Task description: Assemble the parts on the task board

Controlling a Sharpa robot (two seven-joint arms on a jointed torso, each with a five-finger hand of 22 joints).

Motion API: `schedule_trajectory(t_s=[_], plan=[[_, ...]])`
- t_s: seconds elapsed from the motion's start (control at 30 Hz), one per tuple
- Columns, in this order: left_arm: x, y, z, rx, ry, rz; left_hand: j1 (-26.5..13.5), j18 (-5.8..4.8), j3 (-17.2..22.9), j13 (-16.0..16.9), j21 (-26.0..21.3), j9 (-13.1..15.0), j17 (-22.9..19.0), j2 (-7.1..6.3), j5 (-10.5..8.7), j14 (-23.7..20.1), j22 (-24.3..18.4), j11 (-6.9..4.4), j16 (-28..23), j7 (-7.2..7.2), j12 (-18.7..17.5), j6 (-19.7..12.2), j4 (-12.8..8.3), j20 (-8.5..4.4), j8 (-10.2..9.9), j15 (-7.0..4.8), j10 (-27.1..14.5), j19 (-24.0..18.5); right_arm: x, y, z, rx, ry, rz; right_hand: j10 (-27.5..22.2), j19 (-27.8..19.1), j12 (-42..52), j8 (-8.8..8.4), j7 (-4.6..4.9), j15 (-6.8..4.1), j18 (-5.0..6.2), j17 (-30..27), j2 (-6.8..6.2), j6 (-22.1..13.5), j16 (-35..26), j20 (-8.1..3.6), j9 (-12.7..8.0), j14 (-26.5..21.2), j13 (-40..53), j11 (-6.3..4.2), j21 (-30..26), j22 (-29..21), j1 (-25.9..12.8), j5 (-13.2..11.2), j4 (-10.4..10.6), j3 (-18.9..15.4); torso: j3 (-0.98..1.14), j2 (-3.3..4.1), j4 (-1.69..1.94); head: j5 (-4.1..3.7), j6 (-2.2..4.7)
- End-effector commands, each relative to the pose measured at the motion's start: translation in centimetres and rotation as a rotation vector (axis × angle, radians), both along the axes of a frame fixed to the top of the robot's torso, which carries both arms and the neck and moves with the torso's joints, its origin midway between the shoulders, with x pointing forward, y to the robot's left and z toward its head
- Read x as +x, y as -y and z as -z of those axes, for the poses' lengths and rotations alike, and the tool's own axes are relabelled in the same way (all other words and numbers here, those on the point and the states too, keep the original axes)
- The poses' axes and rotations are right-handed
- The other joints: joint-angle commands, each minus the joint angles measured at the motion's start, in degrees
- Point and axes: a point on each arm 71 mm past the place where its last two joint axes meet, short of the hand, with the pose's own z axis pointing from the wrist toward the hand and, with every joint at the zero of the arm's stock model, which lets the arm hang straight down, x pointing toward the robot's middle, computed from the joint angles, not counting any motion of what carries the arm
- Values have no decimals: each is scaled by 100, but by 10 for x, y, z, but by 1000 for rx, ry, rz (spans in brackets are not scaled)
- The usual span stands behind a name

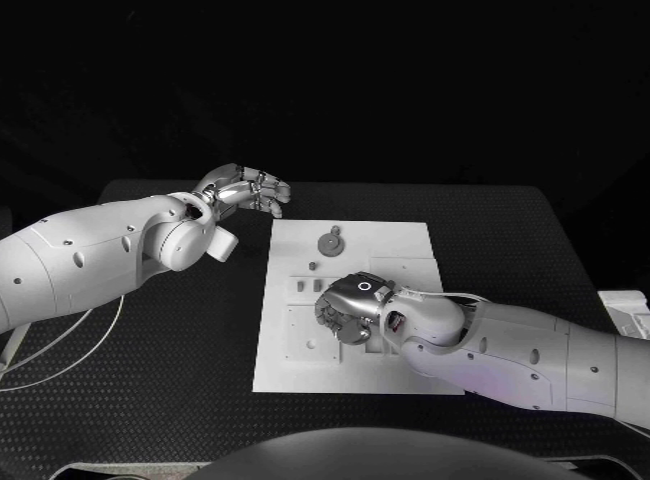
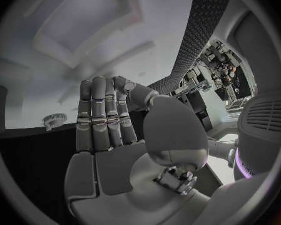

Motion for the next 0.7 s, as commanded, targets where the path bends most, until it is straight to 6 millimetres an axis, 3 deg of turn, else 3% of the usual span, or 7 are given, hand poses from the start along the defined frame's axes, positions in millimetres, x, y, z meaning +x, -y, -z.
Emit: schedule_trajectory(t_s=[0.03, 0.17, 0.37, 0.57, 0.63, 0.7], plan=[[0, 2, -2, -13, 1, 14, 21, 116, -34, -10, -34, -6, 9, 24, -29, 31, -7, -20, -36, 26, 28, -16, 3, 2, 40, 1, -11, 57, -5, 2, 11, -58, -57, -10, 4, 24, -42, 3, 34, -28, 82, 8, 34, -9, -4, 0, 13, -7, -18, 26, -10, 9, -18, 14, 4, -1, -4, -5, -7, -1, -10], [0, 1, -2, -12, 1, 13, 21, 115, -36, -10, -35, -7, 12, 22, -29, 32, -7, -20, -38, 26, 27, -17, 3, 2, 40, 1, -11, 57, -3, 4, 9, -26, -49, 8, -54, 0, -88, -52, 74, -7, 82, 10, -16, -92, -24, 12, 2, -36, -37, 53, -31, 22, -95, 13, 9, -34, -1, -3, -9, 5, -7], [0, 1, -2, -12, 1, 13, 21, 115, -36, -11, -37, -7, 15, 21, -29, 31, -8, -20, -41, 26, 27, -18, 2, 2, 40, 2, -12, 56, -1, 7, 7, 8, -34, 37, -276, -66, -223, -317, 262, 71, 81, 7, -380, -519, -81, 45, -119, -128, -108, 144, -71, 66, -252, 15, 45, -124, 1, -5, -3, -7, 4], [0, 0, -2, -11, 1, 10, 21, 114, -38, -13, -39, -8, 19, 20, -29, 31, -9, -19, -45, 27, 25, -20, 1, 2, 39, 2, -15, 56, 1, 16, 4, 31, -15, 63, -771, -268, -251, -526, 428, 237, 70, 2, -792, -873, -177, 115, -290, -355, -303, 321, -151, 167, -388, 13, 147, -163, 3, -6, -3, -5, 9], [0, 0, -2, -11, 1, 10, 21, 114, -38, -13, -39, -9, 20, 19, -29, 31, -9, -19, -46, 27, 25, -21, 1, 2, 39, 2, -15, 56, 1, 17, 3, 35, -11, 66, -829, -313, -249, -565, 447, 259, 65, 5, -848, -949, -191, 128, -326, -402, -331, 342, -167, 190, -400, 13, 166, -176, 3, -5, -6, -2, 3], [0, -1, -2, -10, 2, 8, 21, 114, -39, -13, -40, -9, 21, 19, -29, 31, -9, -18, -47, 27, 25, -21, 1, 2, 39, 2, -16, 56, 2, 19, 0, 42, -2, 70, -931, -386, -246, -593, 407, 293, 60, 14, -904, -1030, -202, 149, -373, -476, -379, 379, -187, 236, -396, 12, 193, -197, 4, -1, -8, 3, 9]])
